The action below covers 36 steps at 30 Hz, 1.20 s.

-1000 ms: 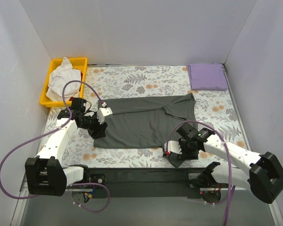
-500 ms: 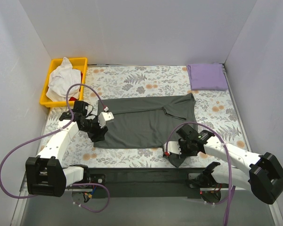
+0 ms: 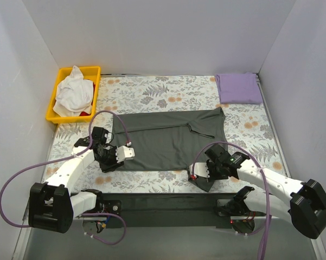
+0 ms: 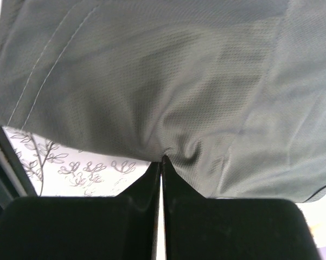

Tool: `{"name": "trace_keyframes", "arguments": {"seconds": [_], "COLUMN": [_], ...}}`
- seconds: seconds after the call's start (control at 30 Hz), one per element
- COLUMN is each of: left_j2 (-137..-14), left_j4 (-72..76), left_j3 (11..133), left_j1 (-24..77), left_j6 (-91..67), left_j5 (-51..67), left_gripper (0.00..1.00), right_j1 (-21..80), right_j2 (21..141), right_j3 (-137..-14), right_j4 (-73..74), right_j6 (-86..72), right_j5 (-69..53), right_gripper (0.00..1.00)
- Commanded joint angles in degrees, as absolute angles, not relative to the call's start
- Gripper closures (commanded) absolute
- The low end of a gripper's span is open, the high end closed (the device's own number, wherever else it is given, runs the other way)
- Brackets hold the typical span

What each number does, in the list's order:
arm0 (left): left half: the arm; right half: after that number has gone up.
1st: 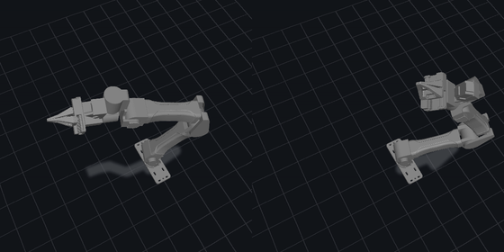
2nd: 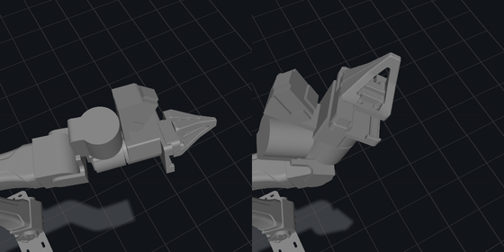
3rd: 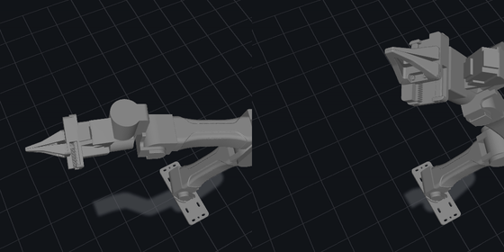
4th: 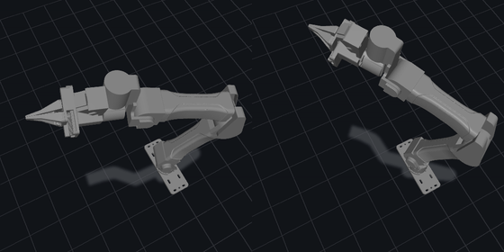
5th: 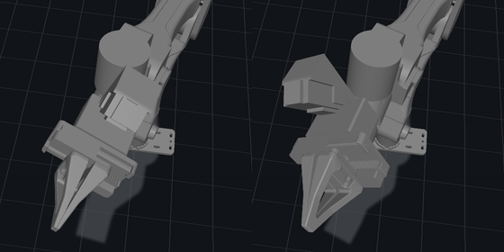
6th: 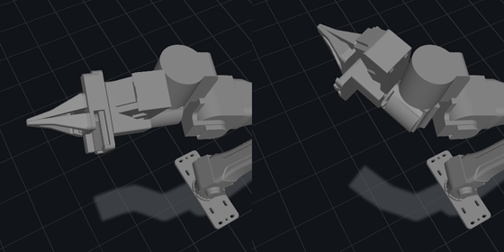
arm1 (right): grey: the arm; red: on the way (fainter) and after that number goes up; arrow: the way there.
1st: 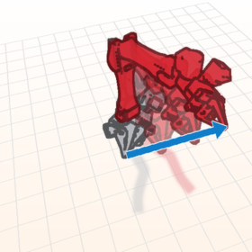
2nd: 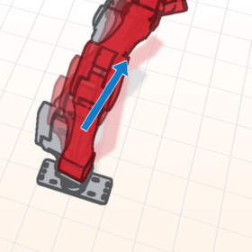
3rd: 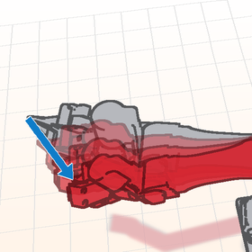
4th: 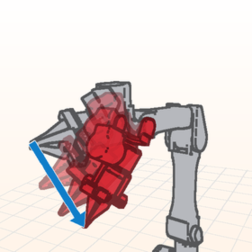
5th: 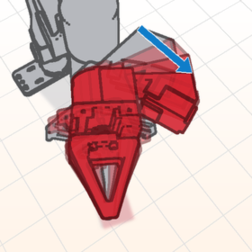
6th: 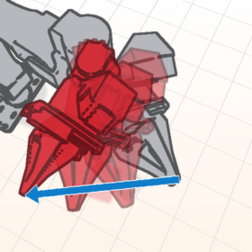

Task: Fold and stack the t-shirts
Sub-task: Fold the tshirt

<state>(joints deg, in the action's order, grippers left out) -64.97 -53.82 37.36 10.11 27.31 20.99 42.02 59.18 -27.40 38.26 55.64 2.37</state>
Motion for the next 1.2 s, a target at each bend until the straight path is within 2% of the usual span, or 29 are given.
{"name": "trace_keyframes", "arguments": {"seconds": [0.0, 0.17, 0.3, 0.4, 0.47, 0.5, 1.13, 1.17], "left_j2": [-63.46, -63.37, -63.9, -64.42, -64.16, -63.9, -65.3, -65.3], "left_j4": [-51.33, -50.37, -48.17, -47.29, -47.2, -47.37, -55.89, -57.12], "left_j3": [36.39, 33.75, 31.73, 31.46, 31.99, 32.25, 46.32, 45.54], "left_j1": [10.37, 10.28, 10.28, 10.28, 10.37, 10.37, 9.14, 9.14], "left_j6": [30.58, 32.52, 32.52, 32.17, 31.99, 31.99, 29.96, 31.36], "left_j5": [18.19, 18.37, 18.19, 17.84, 17.84, 18.02, 23.99, 24.34], "left_gripper": [0.67, 0.68, 0.73, 0.82, 0.95, 0.99, 1.0, 0.96], "right_j1": [41.75, 40.52, 39.55, 38.76, 38.41, 38.15, 26.64, 26.28], "right_j2": [57.22, 55.46, 55.2, 54.84, 54.14, 53.88, 54.4, 54.67], "right_j3": [-26.89, -27.68, -29.26, -30.5, -31.29, -31.55, -42.01, -41.92], "right_j4": [41.13, 42.1, 42.98, 43.68, 44.38, 44.56, 47.46, 47.55], "right_j6": [55.99, 55.02, 53.97, 53.96, 53.96, 53.96, 60.91, 61.26], "right_j5": [0.79, 0.53, -1.32, -1.67, -1.76, -1.67, -4.65, -4.83], "right_gripper": [0.99, 0.99, 0.99, 0.99, 0.99, 0.99, 0.99, 0.99]}}
